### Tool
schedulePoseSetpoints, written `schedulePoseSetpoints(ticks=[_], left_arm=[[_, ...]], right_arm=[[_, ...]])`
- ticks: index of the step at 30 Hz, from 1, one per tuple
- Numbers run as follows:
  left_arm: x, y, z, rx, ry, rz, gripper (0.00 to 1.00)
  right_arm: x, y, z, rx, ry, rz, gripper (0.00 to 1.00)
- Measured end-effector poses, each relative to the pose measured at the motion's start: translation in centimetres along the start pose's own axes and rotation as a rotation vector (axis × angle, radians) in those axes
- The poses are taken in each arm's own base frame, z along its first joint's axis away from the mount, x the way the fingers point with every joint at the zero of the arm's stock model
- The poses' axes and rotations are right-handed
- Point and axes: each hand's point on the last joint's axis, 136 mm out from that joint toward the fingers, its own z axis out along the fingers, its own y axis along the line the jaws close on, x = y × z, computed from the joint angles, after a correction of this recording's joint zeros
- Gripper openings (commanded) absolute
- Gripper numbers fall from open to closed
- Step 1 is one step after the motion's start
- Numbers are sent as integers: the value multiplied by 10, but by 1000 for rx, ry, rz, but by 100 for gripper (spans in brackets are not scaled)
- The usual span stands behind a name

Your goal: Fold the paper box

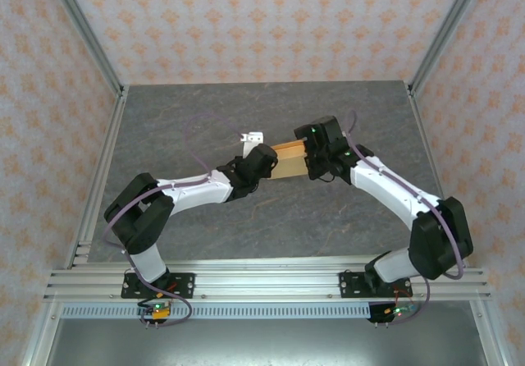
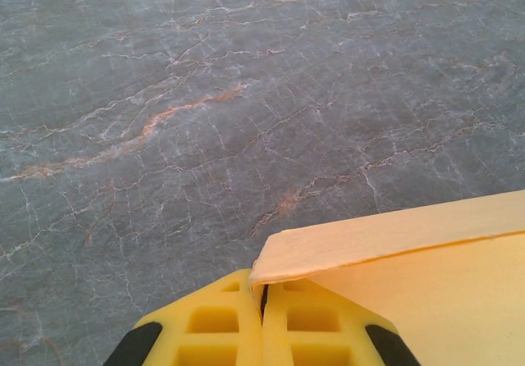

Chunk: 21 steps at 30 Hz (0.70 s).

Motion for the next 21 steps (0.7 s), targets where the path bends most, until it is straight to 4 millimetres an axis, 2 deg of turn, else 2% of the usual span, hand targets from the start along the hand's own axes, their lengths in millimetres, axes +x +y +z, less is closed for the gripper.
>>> schedulePoseSetpoints(ticks=[3, 7, 9, 11, 13, 18, 21], left_arm=[[0, 0, 0, -2, -1, 0, 2], [-3, 0, -1, -5, -9, 0, 3], [-4, 1, 0, -11, -13, 3, 5], [-4, 1, 0, -13, -15, 8, 10], [-4, -2, -1, -2, -15, 17, 16], [0, -6, -5, 50, -17, 43, 54], [7, -5, -14, 115, -5, 58, 68]], right_arm=[[-2, -12, 19, 22, 14, 81, 93], [-3, -18, 42, 36, 31, 159, 70], [-3, -17, 47, 26, 33, 189, 59], [-3, -18, 49, 24, 29, 201, 53], [-6, -20, 49, 26, 15, 212, 50], [-16, -28, 52, 28, -39, 211, 48], [-20, -27, 53, 19, -57, 200, 48]])
